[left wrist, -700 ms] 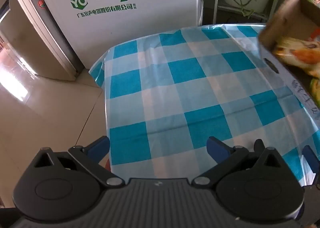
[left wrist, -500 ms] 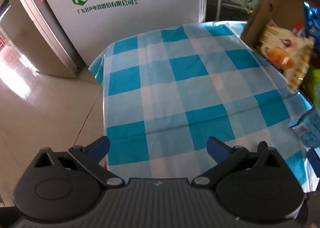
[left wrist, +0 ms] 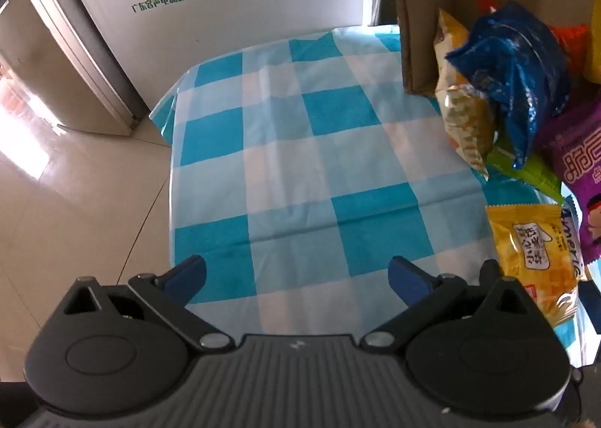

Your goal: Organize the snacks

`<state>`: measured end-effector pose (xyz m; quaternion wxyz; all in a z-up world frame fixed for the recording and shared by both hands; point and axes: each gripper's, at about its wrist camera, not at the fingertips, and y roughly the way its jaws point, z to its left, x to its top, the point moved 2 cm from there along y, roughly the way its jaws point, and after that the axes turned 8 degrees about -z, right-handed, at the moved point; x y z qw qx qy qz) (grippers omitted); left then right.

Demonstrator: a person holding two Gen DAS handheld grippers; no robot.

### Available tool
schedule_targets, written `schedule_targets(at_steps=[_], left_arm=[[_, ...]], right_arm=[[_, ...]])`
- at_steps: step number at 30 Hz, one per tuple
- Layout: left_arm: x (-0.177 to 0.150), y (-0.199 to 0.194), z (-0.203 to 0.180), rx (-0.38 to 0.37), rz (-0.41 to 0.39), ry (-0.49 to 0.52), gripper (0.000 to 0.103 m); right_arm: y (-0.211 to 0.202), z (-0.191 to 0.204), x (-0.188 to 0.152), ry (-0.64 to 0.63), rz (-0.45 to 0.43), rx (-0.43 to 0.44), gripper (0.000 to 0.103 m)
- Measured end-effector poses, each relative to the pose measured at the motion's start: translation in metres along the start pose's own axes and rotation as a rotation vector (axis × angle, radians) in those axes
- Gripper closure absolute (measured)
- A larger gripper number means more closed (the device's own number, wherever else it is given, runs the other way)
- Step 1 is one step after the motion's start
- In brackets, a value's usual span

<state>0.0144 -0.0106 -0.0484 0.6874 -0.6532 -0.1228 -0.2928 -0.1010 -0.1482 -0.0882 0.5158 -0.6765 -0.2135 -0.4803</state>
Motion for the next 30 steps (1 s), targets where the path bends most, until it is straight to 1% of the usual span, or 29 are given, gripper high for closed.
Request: schedule_targets(at_steps=[23, 30], left_arm=[[0.003, -0.012, -0.001, 0.007, -0.028, 0.0, 0.001], [0.002, -0.016, -0.002, 0.023, -0.045, 0.005, 0.001]], right_arm=[[0.002, 0.001, 0.001, 0.001, -0.004, 0.0, 0.0], [0.005, 0.002, 0.0, 0.001, -0.004, 0.0, 0.0]])
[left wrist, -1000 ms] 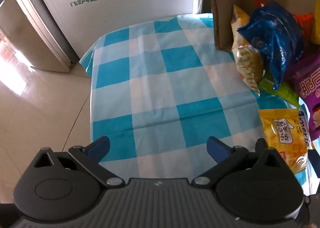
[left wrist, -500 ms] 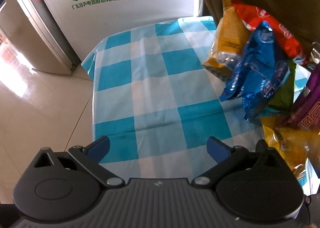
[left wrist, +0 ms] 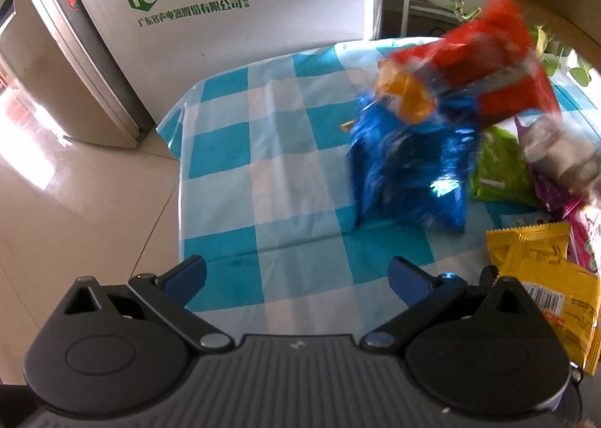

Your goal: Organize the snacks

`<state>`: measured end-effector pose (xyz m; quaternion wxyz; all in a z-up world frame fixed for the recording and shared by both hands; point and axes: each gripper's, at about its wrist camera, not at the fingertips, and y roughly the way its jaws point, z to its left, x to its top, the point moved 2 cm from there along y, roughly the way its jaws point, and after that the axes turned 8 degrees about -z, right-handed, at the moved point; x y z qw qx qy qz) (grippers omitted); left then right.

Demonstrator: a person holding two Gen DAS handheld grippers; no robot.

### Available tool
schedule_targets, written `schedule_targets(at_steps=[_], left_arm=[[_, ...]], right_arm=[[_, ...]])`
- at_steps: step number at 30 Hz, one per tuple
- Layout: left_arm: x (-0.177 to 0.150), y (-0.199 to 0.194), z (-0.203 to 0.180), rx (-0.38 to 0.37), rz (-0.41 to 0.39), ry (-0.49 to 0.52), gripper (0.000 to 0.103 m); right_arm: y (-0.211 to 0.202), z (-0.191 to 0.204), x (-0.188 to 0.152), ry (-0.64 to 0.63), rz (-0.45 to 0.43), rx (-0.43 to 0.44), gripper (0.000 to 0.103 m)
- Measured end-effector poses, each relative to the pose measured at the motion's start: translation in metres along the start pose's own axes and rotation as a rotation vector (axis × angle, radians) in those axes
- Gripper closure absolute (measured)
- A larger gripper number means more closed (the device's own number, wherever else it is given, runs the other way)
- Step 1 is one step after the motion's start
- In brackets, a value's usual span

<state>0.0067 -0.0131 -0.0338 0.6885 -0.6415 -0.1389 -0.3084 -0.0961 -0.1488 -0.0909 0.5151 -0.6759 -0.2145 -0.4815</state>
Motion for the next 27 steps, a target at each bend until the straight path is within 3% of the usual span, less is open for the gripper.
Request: schedule_targets(at_steps=[27], left_arm=[[0.006, -0.028, 0.014, -0.089, -0.058, -0.065, 0.001]], right_arm=[[-0.009, 0.0, -0.002, 0.003, -0.001, -0.001, 0.0]])
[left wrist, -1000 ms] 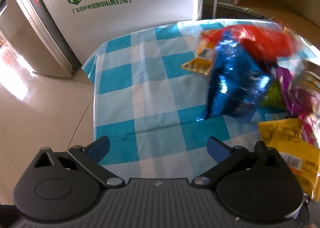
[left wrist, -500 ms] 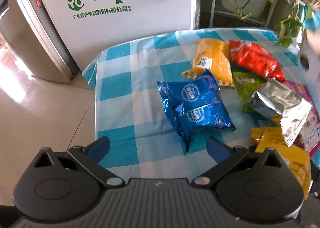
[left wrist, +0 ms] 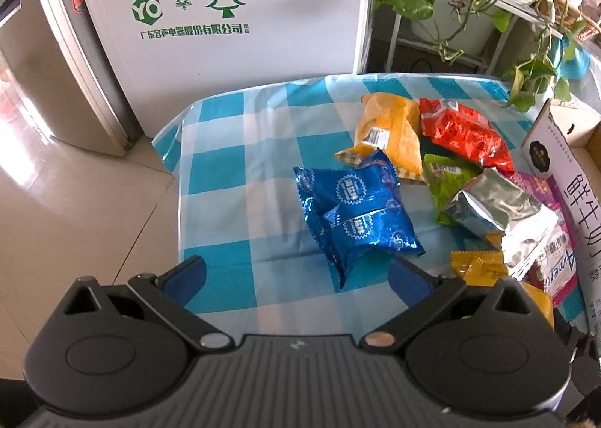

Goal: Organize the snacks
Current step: 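Move both grippers over the scattered snack packs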

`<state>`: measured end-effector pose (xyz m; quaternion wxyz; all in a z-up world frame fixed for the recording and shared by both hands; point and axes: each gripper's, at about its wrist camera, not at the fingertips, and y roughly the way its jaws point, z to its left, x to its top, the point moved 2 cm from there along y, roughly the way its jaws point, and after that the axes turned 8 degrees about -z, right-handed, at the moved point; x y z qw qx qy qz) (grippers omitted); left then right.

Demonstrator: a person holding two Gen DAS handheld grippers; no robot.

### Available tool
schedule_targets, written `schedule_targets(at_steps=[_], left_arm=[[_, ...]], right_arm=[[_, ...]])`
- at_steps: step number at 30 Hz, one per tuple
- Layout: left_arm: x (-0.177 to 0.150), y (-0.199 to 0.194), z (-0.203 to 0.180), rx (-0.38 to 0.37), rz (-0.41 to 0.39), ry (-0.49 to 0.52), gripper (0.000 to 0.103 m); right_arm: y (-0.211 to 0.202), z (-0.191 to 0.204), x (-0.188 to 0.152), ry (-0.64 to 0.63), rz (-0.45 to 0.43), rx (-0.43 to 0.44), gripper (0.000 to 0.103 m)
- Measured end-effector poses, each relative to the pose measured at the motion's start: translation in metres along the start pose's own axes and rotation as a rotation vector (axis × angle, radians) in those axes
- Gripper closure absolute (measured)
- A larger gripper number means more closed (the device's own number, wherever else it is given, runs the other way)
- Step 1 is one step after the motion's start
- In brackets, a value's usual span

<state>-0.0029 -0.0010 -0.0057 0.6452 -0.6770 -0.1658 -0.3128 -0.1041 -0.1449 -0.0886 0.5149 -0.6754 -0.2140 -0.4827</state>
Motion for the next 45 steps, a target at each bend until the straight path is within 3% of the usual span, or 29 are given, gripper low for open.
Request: schedule_targets(at_steps=[20, 31, 38, 41, 45], left_arm=[[0.009, -0.029, -0.003, -0.088, -0.064, -0.033, 0.001], [0.004, -0.017, -0.002, -0.043, 0.011, -0.021, 0.001], [0.007, -0.018, 0.002, -0.048, 0.015, -0.032, 0.001], [0.009, -0.018, 0.002, -0.046, 0.015, -0.029, 0.001], [0.013, -0.022, 0.005, -0.046, -0.002, -0.035, 0.001]], right_arm=[[0.0, 0.0, 0.001, 0.0, 0.001, -0.001, 0.0], [-0.001, 0.002, 0.004, -0.021, 0.021, -0.015, 0.0], [-0.002, 0.0, 0.022, -0.112, 0.251, 0.13, 0.0], [-0.001, 0.001, 0.028, -0.13, 0.359, 0.147, 0.0], [-0.007, -0.001, 0.04, -0.137, 0.418, 0.121, 0.0]])
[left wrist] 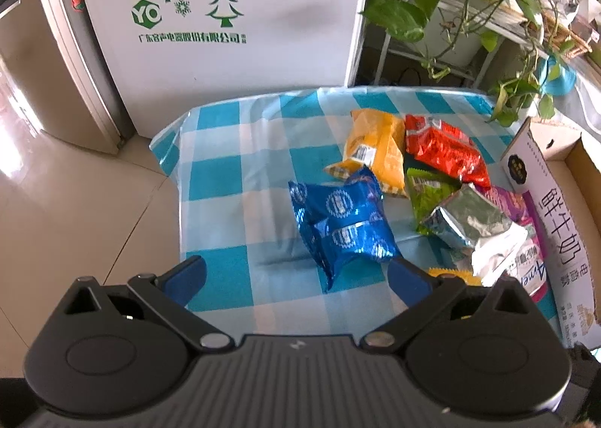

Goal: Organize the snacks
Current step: 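Move both grippers over the scattered snack packs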

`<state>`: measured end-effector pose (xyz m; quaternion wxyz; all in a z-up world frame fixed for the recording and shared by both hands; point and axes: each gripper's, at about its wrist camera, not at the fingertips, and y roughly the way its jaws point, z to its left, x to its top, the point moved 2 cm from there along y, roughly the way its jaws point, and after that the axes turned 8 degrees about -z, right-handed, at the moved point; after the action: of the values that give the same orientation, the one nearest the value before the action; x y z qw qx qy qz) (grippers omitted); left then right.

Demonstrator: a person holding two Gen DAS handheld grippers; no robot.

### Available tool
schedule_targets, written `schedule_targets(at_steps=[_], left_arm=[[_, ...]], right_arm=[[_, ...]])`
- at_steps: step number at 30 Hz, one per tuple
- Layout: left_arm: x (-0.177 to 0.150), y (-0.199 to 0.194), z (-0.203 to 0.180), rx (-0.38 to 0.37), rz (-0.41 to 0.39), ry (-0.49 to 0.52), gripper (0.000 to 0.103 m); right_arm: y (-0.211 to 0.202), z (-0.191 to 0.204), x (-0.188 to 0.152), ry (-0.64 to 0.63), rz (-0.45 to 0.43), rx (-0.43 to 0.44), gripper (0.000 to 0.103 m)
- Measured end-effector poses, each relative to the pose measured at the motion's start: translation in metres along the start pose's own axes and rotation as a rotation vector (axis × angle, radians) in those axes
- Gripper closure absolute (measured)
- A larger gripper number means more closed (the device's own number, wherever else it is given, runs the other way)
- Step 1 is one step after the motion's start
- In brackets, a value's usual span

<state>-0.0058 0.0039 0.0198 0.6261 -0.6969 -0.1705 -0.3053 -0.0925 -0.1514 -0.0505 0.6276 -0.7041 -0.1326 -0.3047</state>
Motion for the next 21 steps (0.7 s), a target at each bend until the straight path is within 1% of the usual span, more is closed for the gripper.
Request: schedule_targets(at_steps=[2, 4, 7, 12, 16, 18, 21], left_arm=[[0.003, -0.002, 0.002, -0.006, -0.008, -0.006, 0.001], [0.004, -0.004, 0.003, -0.003, -0.012, -0.006, 0.001], [0.003, -0.003, 0.002, 0.008, -0.005, 0.003, 0.001], [0.0, 0.001, -0.003, 0.03, 0.013, 0.023, 0.001], [-0.003, 0.003, -0.01, 0.033, 0.021, 0.045, 0.001], [-0.004, 0.004, -0.014, 0.046, 0.018, 0.057, 0.001], [-0.005, 0.006, -0.019, 0.058, 0.025, 0.072, 0.001]], right_arm=[[-0.012, -0.001, 0.005, -0.001, -0.006, 0.015, 0.0], [-0.025, 0.001, 0.014, -0.033, -0.021, 0.019, 0.0], [-0.038, -0.004, 0.025, -0.041, -0.03, 0.013, 0.0], [-0.046, -0.024, 0.05, 0.018, -0.013, 0.02, 0.0], [-0.042, -0.038, 0.058, -0.011, -0.04, -0.011, 0.0], [-0.04, -0.045, 0.057, 0.034, -0.044, -0.011, 0.0], [-0.034, -0.052, 0.057, 0.116, -0.028, 0.006, 0.0]])
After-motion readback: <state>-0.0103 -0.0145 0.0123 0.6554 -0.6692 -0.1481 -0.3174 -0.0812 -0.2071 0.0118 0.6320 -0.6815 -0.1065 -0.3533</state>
